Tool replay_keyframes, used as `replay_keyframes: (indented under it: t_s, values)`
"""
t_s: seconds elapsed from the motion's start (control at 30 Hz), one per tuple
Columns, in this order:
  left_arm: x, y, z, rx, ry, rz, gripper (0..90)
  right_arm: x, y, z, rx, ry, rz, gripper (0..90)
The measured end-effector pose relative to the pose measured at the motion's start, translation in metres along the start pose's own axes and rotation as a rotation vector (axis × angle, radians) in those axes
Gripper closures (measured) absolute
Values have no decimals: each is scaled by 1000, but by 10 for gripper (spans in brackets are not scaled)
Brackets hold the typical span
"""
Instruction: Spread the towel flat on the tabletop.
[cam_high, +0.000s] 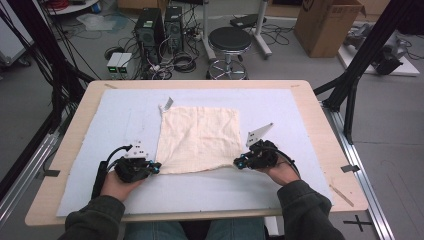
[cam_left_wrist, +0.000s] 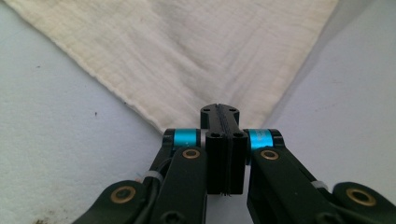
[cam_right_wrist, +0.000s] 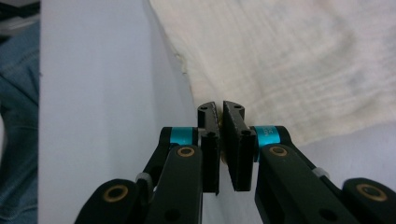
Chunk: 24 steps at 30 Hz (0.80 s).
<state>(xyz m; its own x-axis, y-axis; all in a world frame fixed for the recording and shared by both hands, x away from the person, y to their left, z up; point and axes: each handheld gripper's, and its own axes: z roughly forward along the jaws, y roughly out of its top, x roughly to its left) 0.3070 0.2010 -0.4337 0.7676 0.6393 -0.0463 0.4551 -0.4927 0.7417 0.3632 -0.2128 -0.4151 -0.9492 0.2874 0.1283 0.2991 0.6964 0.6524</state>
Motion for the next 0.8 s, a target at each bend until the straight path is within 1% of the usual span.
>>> replay_keyframes:
  t_s: [0.07,0.1,0.17,0.2,0.23,0.27,0.3,0.33,0.4,0.47,0.5,0.57,0.6,0.67,0.77,0.8]
  values:
    - [0,-1,0,1,-2,0,892,0,-6,1,7,3,8,855]
    - [-1,-1,0,1,-3,1,892,0,-9,2,1,1,10,855]
    - [-1,-1,-1,10,-6,10,889,2,-13,5,2,11,15,850]
    - [-2,-1,-1,10,-9,8,883,3,-14,6,12,14,15,839]
    - [-2,-1,-1,9,-11,-3,842,4,-15,7,17,17,12,796]
    - [-1,-1,-2,5,-18,-5,775,5,-15,8,15,19,20,683]
    - [-1,-1,-3,-4,-24,-7,750,5,-15,7,-2,20,39,658]
    - [0,-1,-5,-7,-27,-5,736,5,-15,6,-17,35,33,654]
    - [0,0,-7,-27,-24,-16,698,7,-13,2,-49,18,34,633]
    - [2,0,-8,-34,-21,-18,697,4,-12,-2,-84,2,58,633]
    - [2,0,-8,-39,-18,-20,698,2,-12,-3,-102,-20,69,635]
    - [2,1,-6,-30,-18,-14,727,-2,-11,-3,-121,-58,107,641]
    - [3,0,-5,-25,-14,-13,742,-4,-10,-1,-119,-77,119,642]
    - [3,0,-3,-14,-10,-11,748,-6,-10,4,-101,-86,115,637]
    - [4,-1,-2,-2,-4,-5,754,-4,-10,8,-78,-77,116,637]
    - [4,-2,-2,3,0,-5,755,-3,-11,9,-69,-83,111,637]
